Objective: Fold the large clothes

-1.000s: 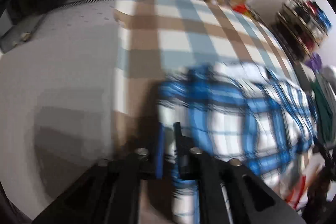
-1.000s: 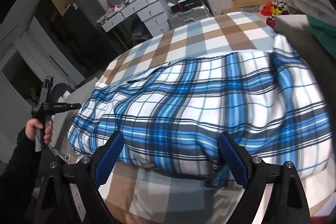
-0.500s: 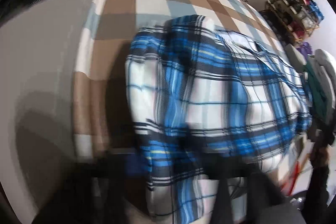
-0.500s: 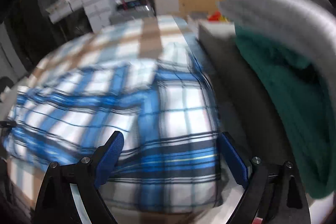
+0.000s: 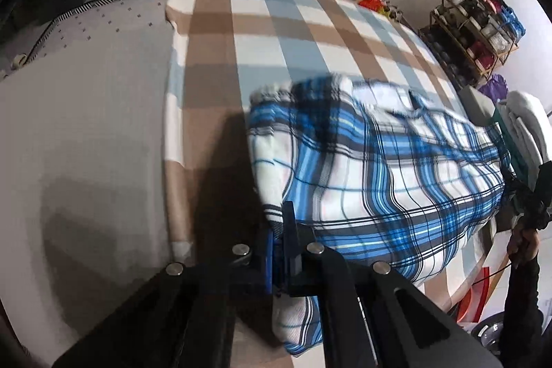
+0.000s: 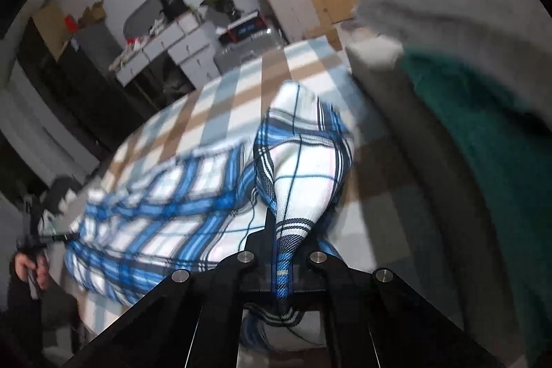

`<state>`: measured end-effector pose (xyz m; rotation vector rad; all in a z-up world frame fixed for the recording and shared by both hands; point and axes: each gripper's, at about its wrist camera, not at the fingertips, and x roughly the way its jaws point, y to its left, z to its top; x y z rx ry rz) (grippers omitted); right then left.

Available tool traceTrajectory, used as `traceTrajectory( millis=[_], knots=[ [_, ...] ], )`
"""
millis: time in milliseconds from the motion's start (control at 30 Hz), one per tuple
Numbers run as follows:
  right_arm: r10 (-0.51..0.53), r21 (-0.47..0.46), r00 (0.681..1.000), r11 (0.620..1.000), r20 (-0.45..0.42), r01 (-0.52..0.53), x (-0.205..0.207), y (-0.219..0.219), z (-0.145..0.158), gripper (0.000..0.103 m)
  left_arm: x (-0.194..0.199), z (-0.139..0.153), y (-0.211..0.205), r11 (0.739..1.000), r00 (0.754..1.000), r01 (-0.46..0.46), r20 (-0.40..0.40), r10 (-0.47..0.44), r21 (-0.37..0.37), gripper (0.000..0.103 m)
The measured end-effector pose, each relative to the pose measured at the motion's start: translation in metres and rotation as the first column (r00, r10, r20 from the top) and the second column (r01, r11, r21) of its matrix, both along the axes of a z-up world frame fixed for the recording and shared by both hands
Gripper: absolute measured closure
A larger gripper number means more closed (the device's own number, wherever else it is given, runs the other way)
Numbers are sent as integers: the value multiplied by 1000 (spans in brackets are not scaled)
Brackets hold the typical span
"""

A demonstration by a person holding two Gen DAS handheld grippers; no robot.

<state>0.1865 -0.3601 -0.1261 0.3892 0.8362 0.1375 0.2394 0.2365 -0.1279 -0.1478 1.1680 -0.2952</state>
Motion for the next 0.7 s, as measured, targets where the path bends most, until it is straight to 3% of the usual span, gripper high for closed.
traceTrajectory(
  millis=[67,133,200,233,267,300,333,367,400,500,633,667,700],
  knots=[
    [-32,-26,999,999,-16,31,5,3,-1,100,1,1,8,999,999,-30,9,31,-43,103],
    [-51,-151,997,988,-59,41,10,14,-10,95,-3,-8,5,999,1000,-30,-9,30,-41,103],
    [-84,-253,994,965,-69,64,9,19,-20,77,-13,-11,0,999,1000,-29,7,29,-19,102],
    [-74,-259,994,965,-83,50,6,20,-24,74,-19,-15,-5,1000,1000,-18,-10,18,-3,97],
    [-52,-234,994,972,-99,28,1,19,-26,55,-24,-17,-8,1000,999,-9,-31,9,0,93],
    [-34,-192,994,981,-100,14,-5,15,-27,34,-28,-17,-9,1000,999,-16,-40,15,-20,82],
    [-23,-155,996,988,-92,8,-11,11,-27,27,-38,-19,-12,999,999,-3,-51,1,-42,61],
    [-8,-102,997,995,-73,0,-21,6,-25,25,-44,-19,-13,999,999,-11,-54,8,-46,47],
    [3,-75,998,997,-58,-7,-30,2,-23,24,-53,-19,-13,998,999,-27,-45,24,-65,25],
    [32,-84,998,996,-53,-37,-48,-2,-25,20,-69,-25,-12,991,999,-47,-25,44,-125,21],
    [54,-102,990,993,-131,-68,-46,2,-46,20,-73,-53,-25,996,996,-45,-86,38,-78,21],
    [53,-100,990,993,-130,-66,-44,2,-48,26,-73,-55,-29,997,997,-45,-66,41,-63,22],
    [42,-103,994,993,-104,-52,-47,2,-46,44,-75,-53,-32,997,999,-39,-21,38,-61,22]
  ],
)
